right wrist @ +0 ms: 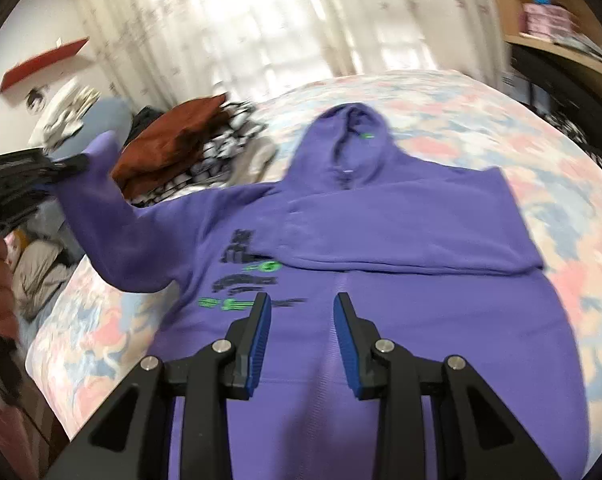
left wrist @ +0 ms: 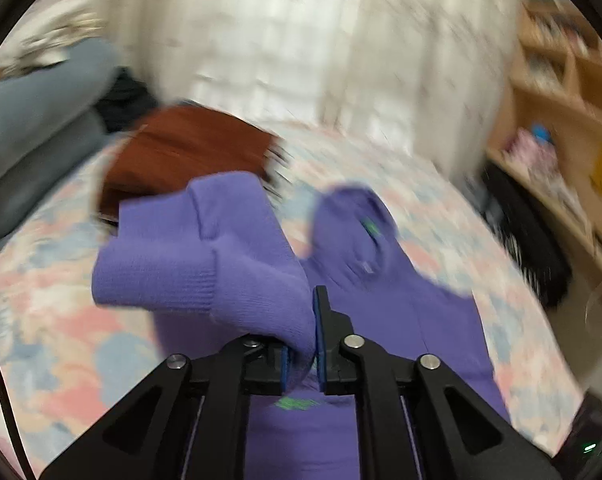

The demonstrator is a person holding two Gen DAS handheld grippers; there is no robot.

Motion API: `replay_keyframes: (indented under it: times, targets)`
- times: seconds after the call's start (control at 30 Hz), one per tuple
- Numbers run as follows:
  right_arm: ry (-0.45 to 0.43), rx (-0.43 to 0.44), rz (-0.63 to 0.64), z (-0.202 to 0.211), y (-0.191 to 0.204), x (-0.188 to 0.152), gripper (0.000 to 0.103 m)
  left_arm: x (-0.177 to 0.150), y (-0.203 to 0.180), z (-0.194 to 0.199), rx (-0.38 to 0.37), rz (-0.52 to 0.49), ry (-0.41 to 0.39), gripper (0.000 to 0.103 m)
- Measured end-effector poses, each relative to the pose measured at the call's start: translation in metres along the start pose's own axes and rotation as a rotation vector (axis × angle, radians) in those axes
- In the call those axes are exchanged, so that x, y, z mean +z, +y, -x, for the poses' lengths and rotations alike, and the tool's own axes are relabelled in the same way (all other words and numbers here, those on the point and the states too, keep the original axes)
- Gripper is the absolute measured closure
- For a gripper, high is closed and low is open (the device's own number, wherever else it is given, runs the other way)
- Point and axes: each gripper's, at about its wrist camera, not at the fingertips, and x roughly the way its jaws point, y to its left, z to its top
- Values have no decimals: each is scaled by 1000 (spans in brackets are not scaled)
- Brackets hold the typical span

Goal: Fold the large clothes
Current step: 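Fold the held sleeve across the hoodie front with the left gripper, release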

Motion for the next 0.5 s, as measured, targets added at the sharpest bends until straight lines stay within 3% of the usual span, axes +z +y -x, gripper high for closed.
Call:
replay_keyframes:
  times: [0.17, 0.3, 0.43, 0.5]
  targets:
    - [21, -34, -71, 15, -48, -7, 70, -60, -71, -75, -61, -128, 204, 52]
    - [34, -52, -106, 20, -74, -13, 70, -101, -84, -104, -80, -158, 322, 50]
    - [60, -46, -129, 13, -88, -18, 61, -108, -72, -96, -117, -115, 335, 27]
    - [77, -32, -136, 6, -90, -19, 61, -104, -62, -87, -146, -94, 326, 27]
